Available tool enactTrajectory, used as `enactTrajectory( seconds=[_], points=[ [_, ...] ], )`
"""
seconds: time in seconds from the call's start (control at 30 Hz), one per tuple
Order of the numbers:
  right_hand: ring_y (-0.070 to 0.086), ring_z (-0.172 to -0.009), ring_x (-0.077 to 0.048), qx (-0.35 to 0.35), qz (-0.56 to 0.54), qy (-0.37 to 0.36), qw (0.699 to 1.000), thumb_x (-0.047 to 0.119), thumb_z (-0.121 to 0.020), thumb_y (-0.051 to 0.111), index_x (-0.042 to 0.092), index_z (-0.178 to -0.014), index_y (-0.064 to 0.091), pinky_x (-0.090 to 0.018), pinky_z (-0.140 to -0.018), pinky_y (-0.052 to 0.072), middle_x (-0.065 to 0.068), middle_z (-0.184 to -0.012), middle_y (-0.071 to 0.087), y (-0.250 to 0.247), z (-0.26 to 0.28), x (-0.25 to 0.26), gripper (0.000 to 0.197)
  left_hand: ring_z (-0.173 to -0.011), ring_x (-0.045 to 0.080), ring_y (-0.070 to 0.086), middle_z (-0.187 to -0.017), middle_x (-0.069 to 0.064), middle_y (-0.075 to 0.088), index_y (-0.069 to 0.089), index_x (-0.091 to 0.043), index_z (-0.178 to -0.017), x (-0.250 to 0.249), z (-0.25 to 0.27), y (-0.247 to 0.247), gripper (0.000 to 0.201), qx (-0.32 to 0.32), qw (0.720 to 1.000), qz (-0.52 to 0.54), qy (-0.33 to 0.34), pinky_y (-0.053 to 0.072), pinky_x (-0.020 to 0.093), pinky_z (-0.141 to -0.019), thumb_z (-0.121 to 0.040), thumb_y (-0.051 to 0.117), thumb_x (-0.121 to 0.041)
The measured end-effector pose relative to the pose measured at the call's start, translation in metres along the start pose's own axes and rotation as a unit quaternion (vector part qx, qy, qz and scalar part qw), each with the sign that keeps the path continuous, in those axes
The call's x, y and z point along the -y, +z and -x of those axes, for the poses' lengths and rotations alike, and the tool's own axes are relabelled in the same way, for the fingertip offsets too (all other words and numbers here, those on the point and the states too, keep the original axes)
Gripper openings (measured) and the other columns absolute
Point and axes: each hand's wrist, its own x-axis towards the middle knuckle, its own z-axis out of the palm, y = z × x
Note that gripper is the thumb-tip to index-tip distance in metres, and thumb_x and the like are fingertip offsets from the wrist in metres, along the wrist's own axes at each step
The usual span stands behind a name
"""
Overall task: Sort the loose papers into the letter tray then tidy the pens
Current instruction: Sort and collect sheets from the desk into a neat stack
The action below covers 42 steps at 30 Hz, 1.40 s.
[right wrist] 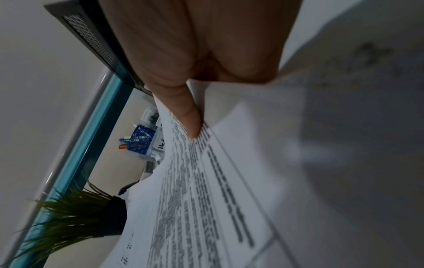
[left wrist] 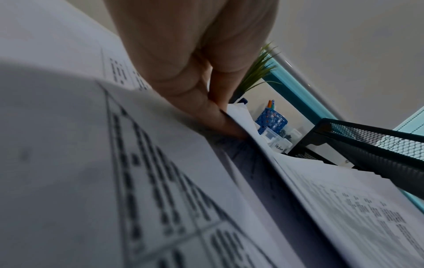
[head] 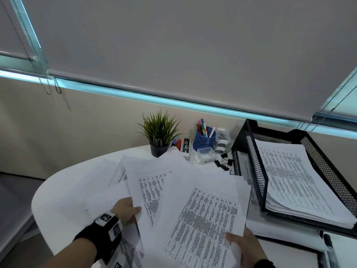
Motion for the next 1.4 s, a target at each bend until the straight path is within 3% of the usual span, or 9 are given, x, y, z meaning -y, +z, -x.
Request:
enactTrajectory(
  seconds=[0.2,0.3,0.47,0.57,0.83,0.97,1.1,1.3,1.4],
  points=[
    [0.057,-0.105,-0.033,0.011,0.015,-0.039,0.999,-0.006,-0.080,0.067,0.008,-0.114,0.057,-0.045,-0.094,0.044,-0.010,-0.111,0.063,-0.005,-0.006,0.009,0.039,-0.077,0.025,0.065,-0.100,0.026,0.067,0.065,0.009,-0.086,0.027,-0.026,-0.013,0.029,0.081,0.996,0.027,-0.023,0.051,0.044,-0.086,-0.063,0.076,-0.004],
    [0.059,-0.098,-0.032,0.017,0.027,-0.029,0.999,-0.010,-0.079,0.066,0.004,-0.111,0.058,-0.038,-0.077,0.046,-0.013,-0.108,0.065,0.000,-0.006,0.009,0.037,-0.091,0.029,0.066,-0.101,0.023,0.069,0.065,0.008,-0.092,0.032,-0.029,-0.012,0.061,0.100,0.994,-0.028,-0.020,0.050,0.043,-0.090,-0.045,0.075,-0.030],
    [0.059,-0.105,-0.031,0.039,0.051,-0.029,0.997,-0.014,-0.082,0.059,0.001,-0.126,0.052,-0.043,-0.099,0.041,-0.014,-0.119,0.063,0.019,-0.004,0.005,0.047,-0.098,0.025,0.063,-0.104,0.008,0.067,0.064,-0.005,-0.102,0.002,0.002,-0.003,0.051,0.102,0.995,0.007,-0.016,0.046,0.028,-0.087,-0.069,0.072,-0.043],
    [0.052,-0.108,-0.020,0.051,0.080,-0.095,0.991,-0.009,-0.083,0.061,0.010,-0.139,0.037,-0.037,-0.101,0.036,0.001,-0.127,0.051,0.034,0.008,0.011,0.063,-0.100,0.028,0.066,-0.106,0.007,0.071,0.069,-0.008,-0.106,-0.001,0.008,0.009,0.077,0.114,0.985,0.123,-0.050,0.047,0.041,-0.097,-0.048,0.085,-0.056],
    [0.033,-0.137,-0.016,0.098,0.188,-0.121,0.970,0.018,-0.086,0.064,0.021,-0.147,0.024,-0.040,-0.117,0.024,0.007,-0.149,0.034,0.059,0.006,0.001,0.073,-0.096,0.028,0.058,-0.109,0.018,0.065,0.059,0.007,-0.111,-0.011,0.024,0.043,0.059,0.028,0.990,0.127,-0.050,0.048,0.035,-0.090,-0.063,0.084,-0.017],
    [0.051,-0.123,-0.016,0.116,0.072,-0.104,0.985,0.011,-0.085,0.068,0.019,-0.138,0.044,-0.040,-0.109,0.037,0.002,-0.134,0.055,0.055,0.015,0.012,0.060,-0.100,0.030,0.057,-0.105,0.016,0.065,0.058,0.002,-0.112,-0.009,0.034,0.036,0.056,0.017,0.983,0.182,-0.006,0.045,0.043,-0.098,-0.064,0.082,-0.008],
    [0.065,-0.107,-0.017,0.169,-0.012,-0.100,0.981,0.020,-0.071,0.078,0.017,-0.125,0.056,-0.037,-0.093,0.049,0.001,-0.119,0.068,0.049,0.037,0.033,0.059,-0.097,0.020,0.061,-0.085,-0.009,0.073,0.062,-0.022,-0.099,-0.024,0.051,0.011,0.082,0.055,0.968,0.234,0.071,0.041,0.036,-0.096,-0.026,0.093,-0.043],
    [0.067,-0.099,-0.034,0.190,-0.072,-0.134,0.970,0.029,-0.028,0.098,0.000,-0.117,0.060,-0.048,-0.092,0.051,-0.019,-0.112,0.068,0.050,0.073,0.078,0.101,-0.095,0.015,0.065,-0.091,-0.005,0.075,0.063,-0.025,-0.095,-0.065,0.069,-0.017,0.089,0.095,0.944,0.270,0.165,0.050,0.032,-0.085,-0.013,0.093,-0.045],
    [0.069,-0.076,-0.006,0.143,-0.048,-0.226,0.962,0.020,-0.059,0.088,0.012,-0.116,0.059,-0.026,-0.082,0.053,-0.004,-0.090,0.075,0.057,0.103,0.108,0.064,-0.097,0.020,0.068,-0.098,0.003,0.074,0.066,-0.018,-0.102,-0.090,0.082,-0.026,0.089,0.083,0.939,0.256,0.215,0.054,0.034,-0.084,-0.022,0.093,-0.043]
  ],
)
